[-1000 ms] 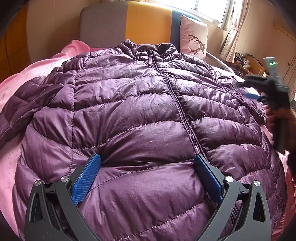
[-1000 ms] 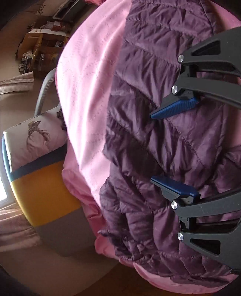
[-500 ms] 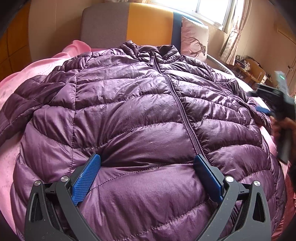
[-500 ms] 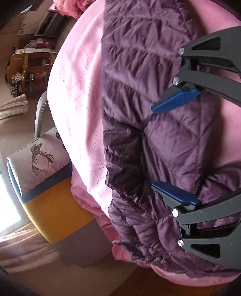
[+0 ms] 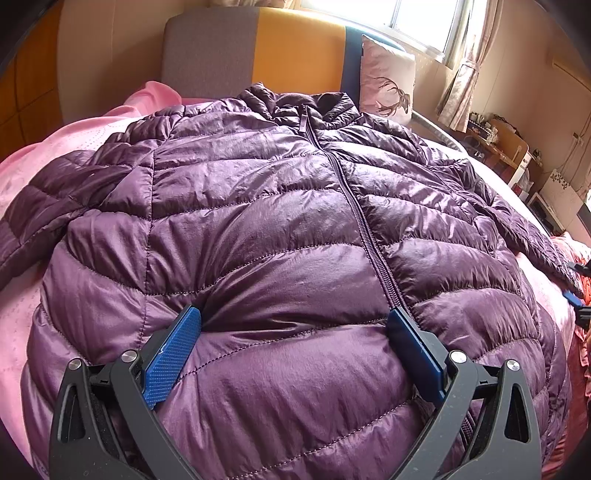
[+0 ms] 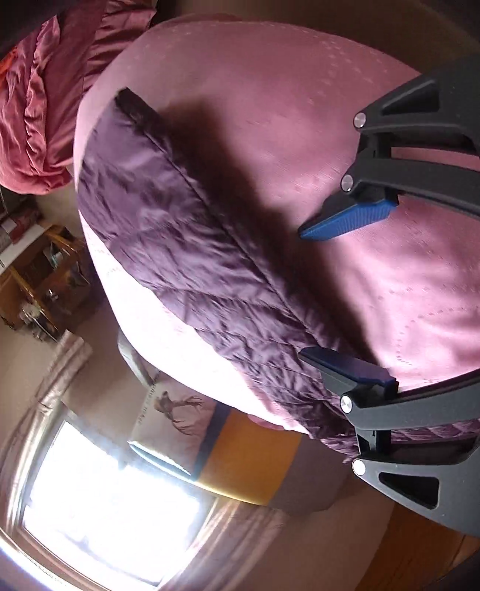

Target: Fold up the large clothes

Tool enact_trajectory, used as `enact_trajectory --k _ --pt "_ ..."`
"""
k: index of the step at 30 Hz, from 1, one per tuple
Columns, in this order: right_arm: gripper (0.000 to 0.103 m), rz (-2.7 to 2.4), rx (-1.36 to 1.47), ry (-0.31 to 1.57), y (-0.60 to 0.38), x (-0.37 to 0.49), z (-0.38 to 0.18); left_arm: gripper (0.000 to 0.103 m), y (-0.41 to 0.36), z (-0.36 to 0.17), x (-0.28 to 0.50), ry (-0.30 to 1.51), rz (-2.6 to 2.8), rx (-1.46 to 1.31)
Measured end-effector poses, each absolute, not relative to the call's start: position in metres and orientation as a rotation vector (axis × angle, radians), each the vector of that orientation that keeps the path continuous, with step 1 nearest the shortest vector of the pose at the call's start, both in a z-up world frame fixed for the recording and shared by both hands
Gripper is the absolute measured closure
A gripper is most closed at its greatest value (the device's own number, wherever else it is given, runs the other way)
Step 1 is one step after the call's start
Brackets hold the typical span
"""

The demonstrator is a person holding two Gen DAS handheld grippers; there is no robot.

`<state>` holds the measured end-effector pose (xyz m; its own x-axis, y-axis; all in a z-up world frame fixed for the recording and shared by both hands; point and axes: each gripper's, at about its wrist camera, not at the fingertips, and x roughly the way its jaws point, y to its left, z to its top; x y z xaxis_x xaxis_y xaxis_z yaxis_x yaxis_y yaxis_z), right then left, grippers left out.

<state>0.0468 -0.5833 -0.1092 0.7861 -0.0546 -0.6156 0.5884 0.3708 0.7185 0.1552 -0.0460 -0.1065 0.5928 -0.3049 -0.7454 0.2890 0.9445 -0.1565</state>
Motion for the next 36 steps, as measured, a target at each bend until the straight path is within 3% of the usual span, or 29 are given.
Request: enact_trajectory --k 4,9,12,25,34,36 --pt "0.05 -0.497 1.171 0.521 -0.606 0.048 -0.108 0.004 -0.046 -0.107 0.155 0.87 -0.346 -0.019" --pt "0.082 -0.528 1.134 0.541 -0.619 0.065 -0.104 0.004 -0.046 -0.107 0.155 0.87 -0.346 -0.02" --pt "0.089 -0.519 1.045 0.565 -0.617 0.078 -0.092 0.004 -0.046 -0.107 0.155 0.87 -0.346 -0.019" --pt "0.093 -0.194 0.548 0.689 -0.467 0.191 -0.022 0.004 -0.046 -0.107 0.154 0.866 -0.347 -0.022" --pt "0.095 0.135 0.295 0.848 -0.283 0.265 -0.035 0.004 -0.043 -0.105 0.155 0.863 -0.351 -0.034" --pt "0.088 0.199 0.239 0.886 -0.243 0.274 -0.044 0.004 -0.043 -0.105 0.155 0.863 -0.353 -0.036"
